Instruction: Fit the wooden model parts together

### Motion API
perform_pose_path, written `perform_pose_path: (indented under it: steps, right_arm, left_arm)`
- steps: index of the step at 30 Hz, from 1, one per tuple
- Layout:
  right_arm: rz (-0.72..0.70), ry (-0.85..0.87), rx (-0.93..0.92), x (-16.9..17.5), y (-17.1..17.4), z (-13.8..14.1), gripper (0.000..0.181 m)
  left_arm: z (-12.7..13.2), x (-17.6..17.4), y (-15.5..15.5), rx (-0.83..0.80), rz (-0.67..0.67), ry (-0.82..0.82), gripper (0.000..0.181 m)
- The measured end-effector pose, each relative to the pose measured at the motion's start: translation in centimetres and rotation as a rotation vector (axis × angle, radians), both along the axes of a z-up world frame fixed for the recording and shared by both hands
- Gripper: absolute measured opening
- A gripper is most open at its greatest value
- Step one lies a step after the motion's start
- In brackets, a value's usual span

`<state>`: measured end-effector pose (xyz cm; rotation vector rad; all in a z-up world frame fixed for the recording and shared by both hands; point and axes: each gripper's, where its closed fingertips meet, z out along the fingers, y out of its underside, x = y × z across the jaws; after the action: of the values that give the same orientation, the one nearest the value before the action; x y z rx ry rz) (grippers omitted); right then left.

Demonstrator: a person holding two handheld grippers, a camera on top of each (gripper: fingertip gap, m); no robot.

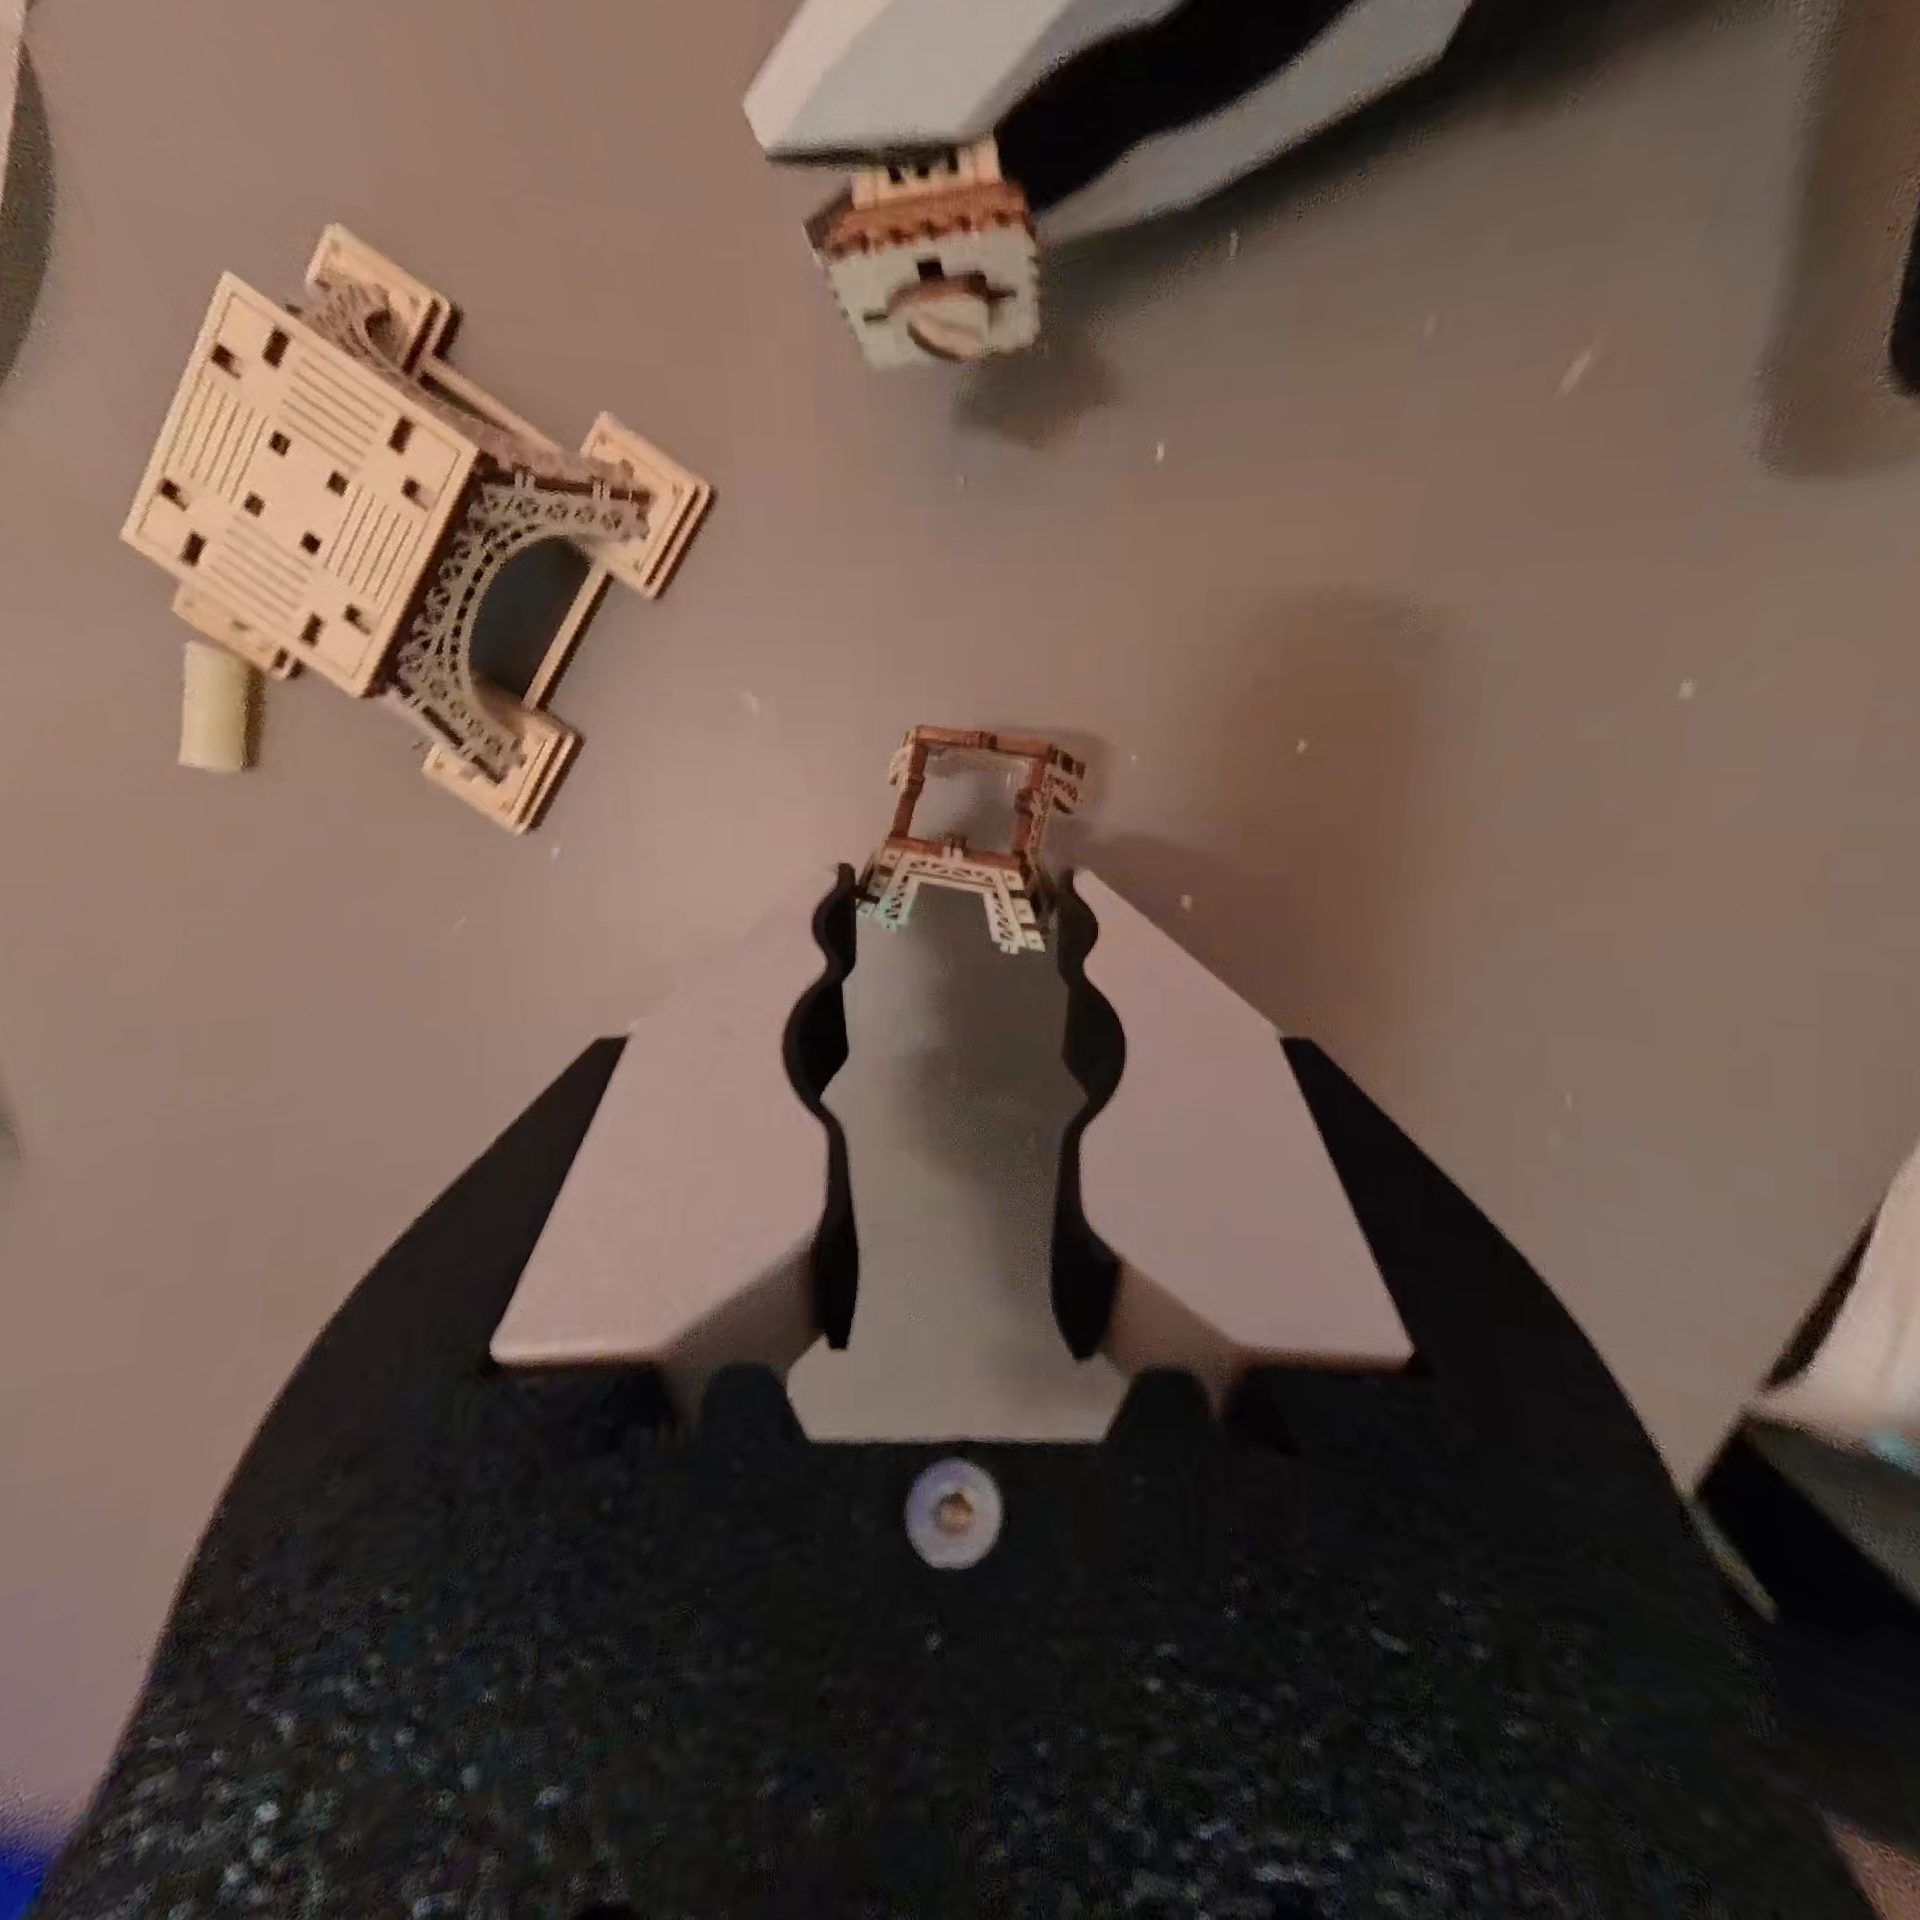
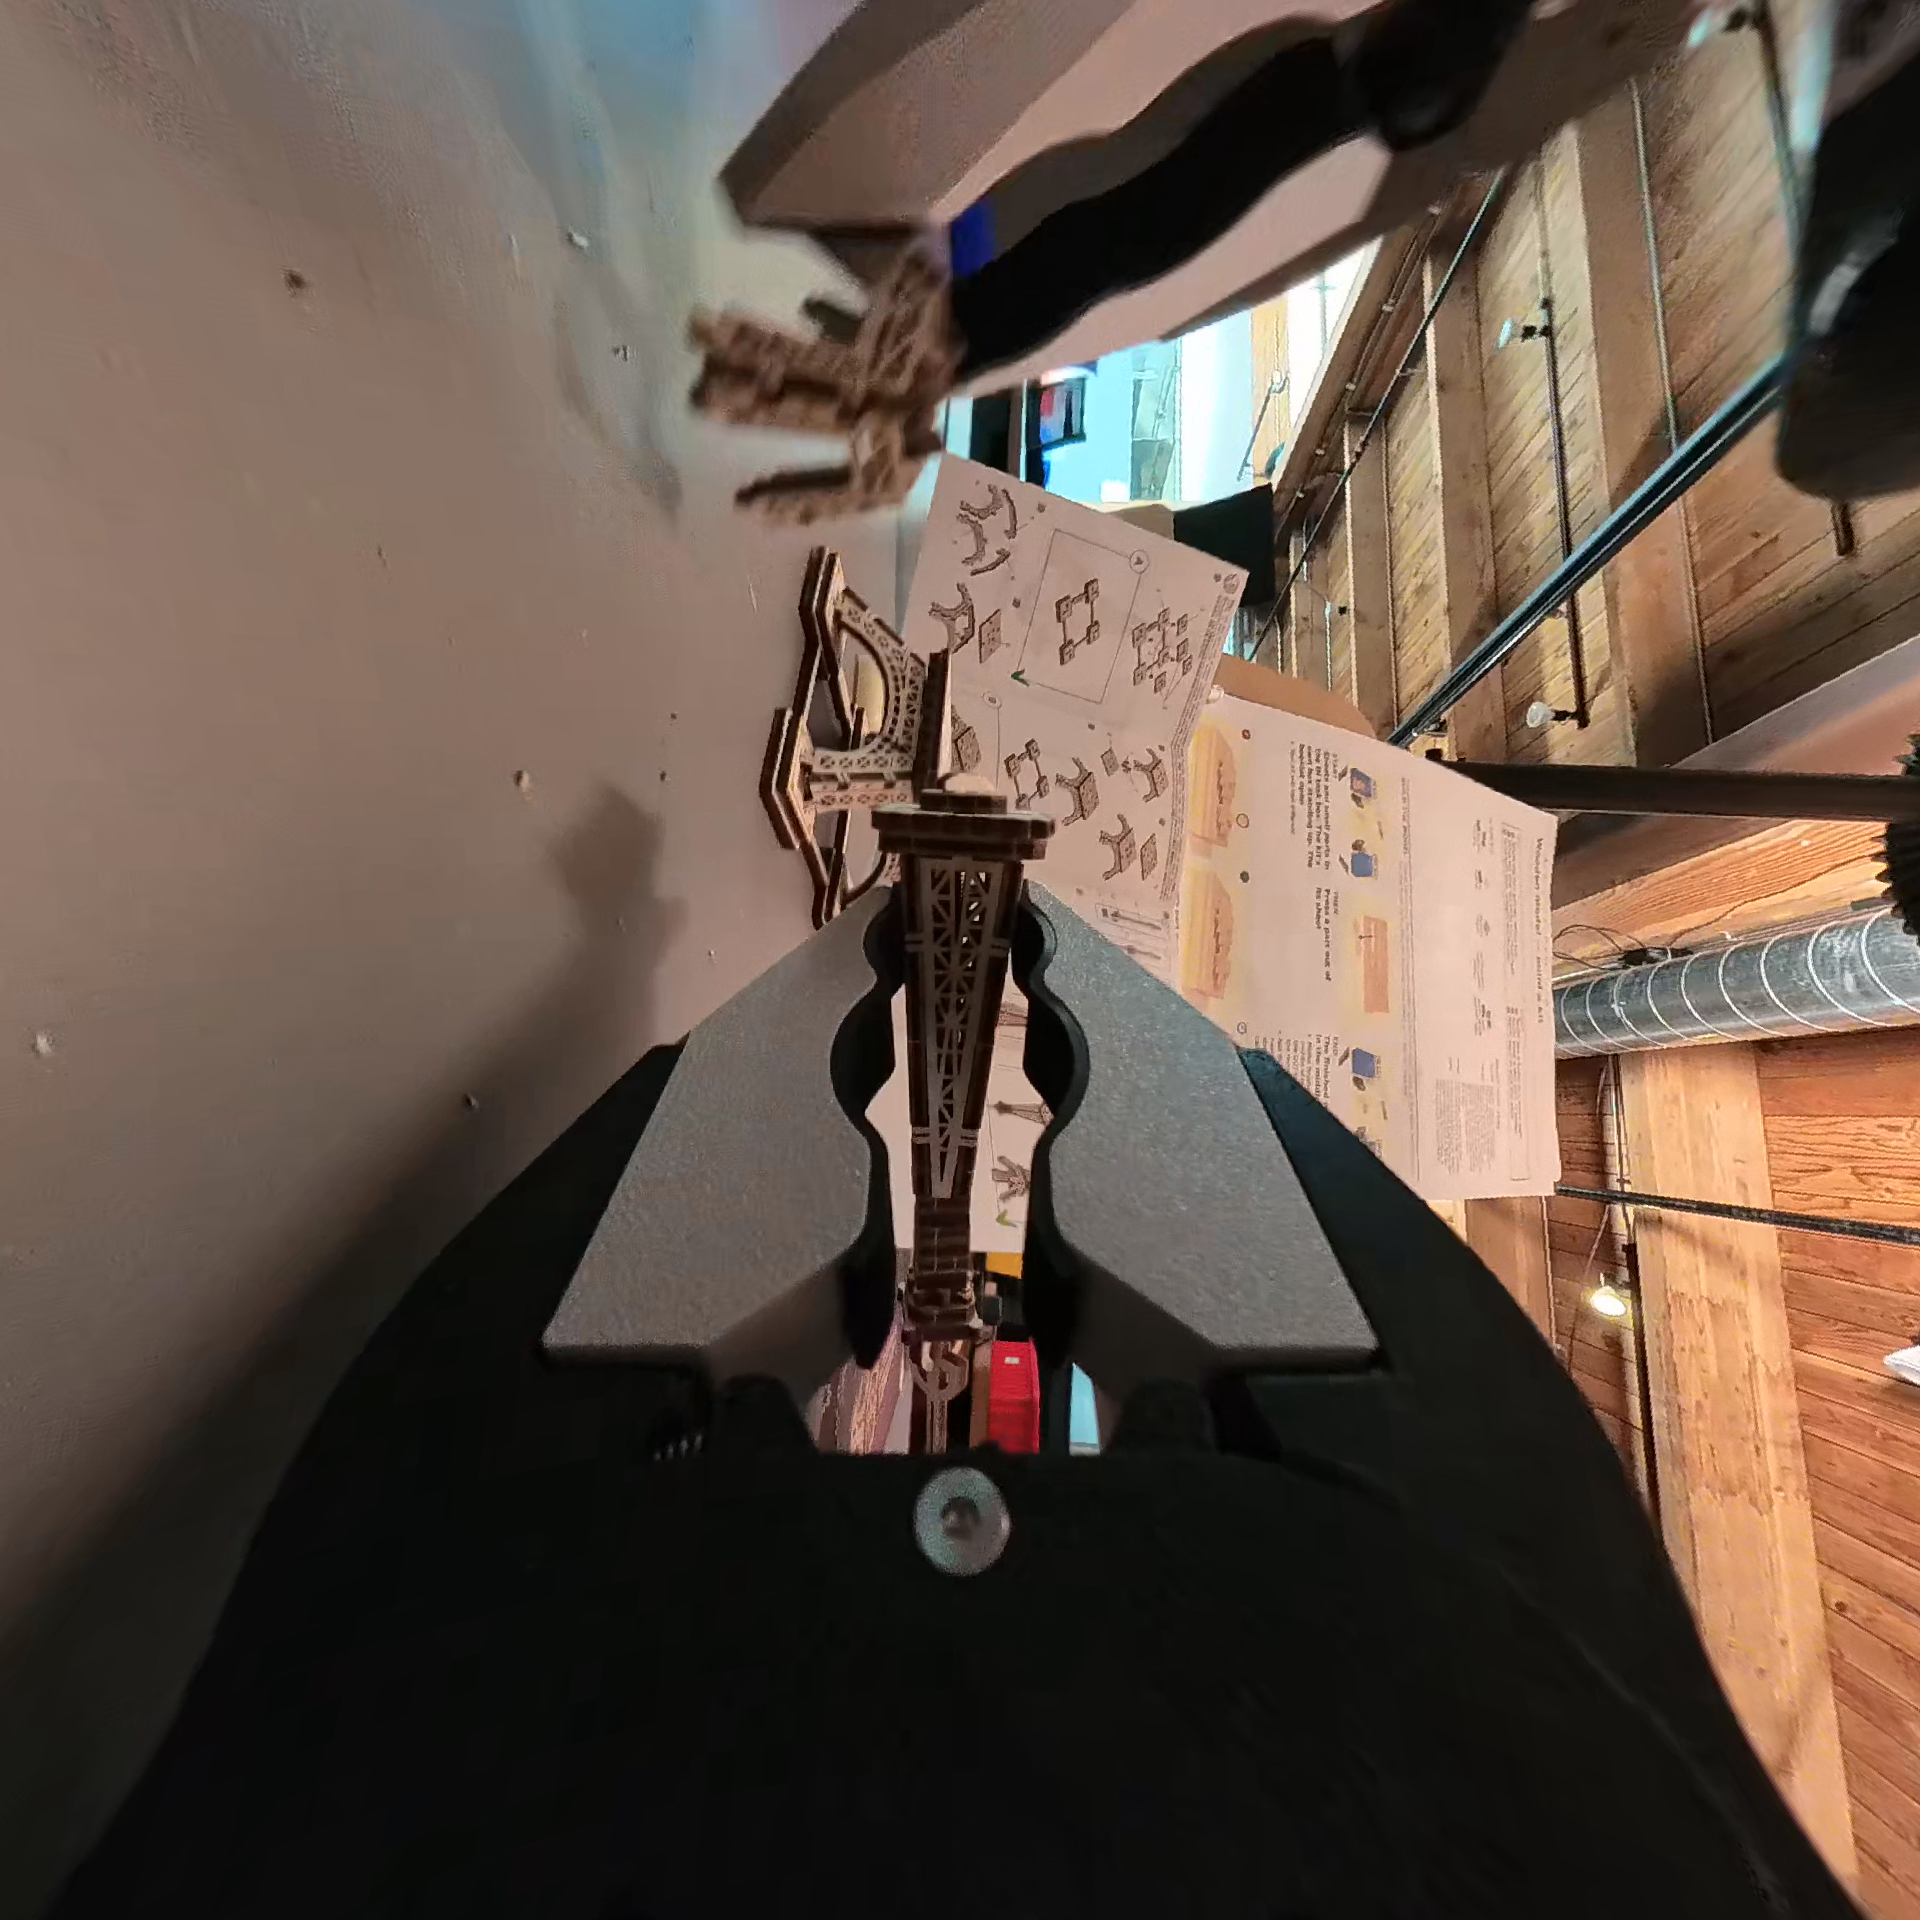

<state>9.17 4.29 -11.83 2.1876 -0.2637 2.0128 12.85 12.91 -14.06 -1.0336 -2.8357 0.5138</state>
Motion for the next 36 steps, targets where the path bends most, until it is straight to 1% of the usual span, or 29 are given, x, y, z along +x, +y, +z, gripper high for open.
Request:
perform_pose_path:
  steps: [3,5,7,9,11,13,16,18,21,24,25,28,30,33,36]
  right_arm:
    - [-0.008,0.022,-0.015,-0.1,-0.5,-0.3,0.017]
    - [-0.004,0.048,-0.034,-0.1,-0.6,-0.6,0.017]
    - [0.02,0.068,-0.064,-0.3,-0.4,-0.9,0.017]
    - [0.024,0.093,-0.07,-0.4,-0.3,-1.5,0.017]
    - [0.033,0.095,-0.073,-0.4,0.0,-1.5,0.017]
    - [0.038,0.095,-0.06,-0.4,0.0,-1.6,0.017]
    - [0.041,0.092,-0.033,-0.4,0.0,-1.5,0.017]
    - [0.041,0.086,-0.013,-0.4,0.0,-1.4,0.017]
    - [0.046,0.068,0.01,-0.3,0.0,-1.0,0.017]
    - [0.044,0.06,0.018,-0.3,0.1,-0.9,0.017]
    - [0.043,0.056,0.017,-0.3,0.1,-0.9,0.017]
    - [0.045,0.064,0.016,-0.2,0.4,-1.3,0.017]
    - [0.042,0.068,0.019,-0.2,0.4,-1.4,0.017]
    - [0.035,0.067,0.017,-0.2,0.3,-1.5,0.017]
    - [0.034,0.062,0.021,-0.1,0.3,-1.4,0.017]
  left_arm:
    - [1.2,0.9,1.5,0.186,-0.068,-0.249,0.036]
    - [1.4,0.7,1.5,0.273,-0.101,-0.369,0.036]
    - [0.7,0.0,1.3,0.348,-0.114,-0.403,0.036]
    - [-0.1,-0.7,0.5,0.357,-0.122,-0.387,0.036]
    - [-0.5,-1.3,-0.6,0.299,-0.099,-0.343,0.04]
    - [-0.5,-2.1,-1.2,0.222,-0.072,-0.262,0.046]
    - [0.7,-2.1,-1.3,0.07,-0.036,-0.134,0.054]
    - [1.6,-1.0,-1.2,-0.061,-0.02,-0.047,0.054]
    - [1.4,-0.1,-0.3,-0.197,-0.018,0.119,0.053]
    - [0.7,0.3,0.2,-0.3,-0.005,0.177,0.049]
    - [0.8,0.2,0.1,-0.332,0.017,0.202,0.042]
    - [-0.1,0.2,1.3,-0.302,0.058,0.204,0.047]
    - [-0.5,0.5,1.8,-0.322,0.064,0.176,0.048]
    - [-1.5,0.0,1.4,-0.342,0.076,0.215,0.049]
    - [-2.1,-0.4,0.6,-0.351,0.063,0.202,0.05]
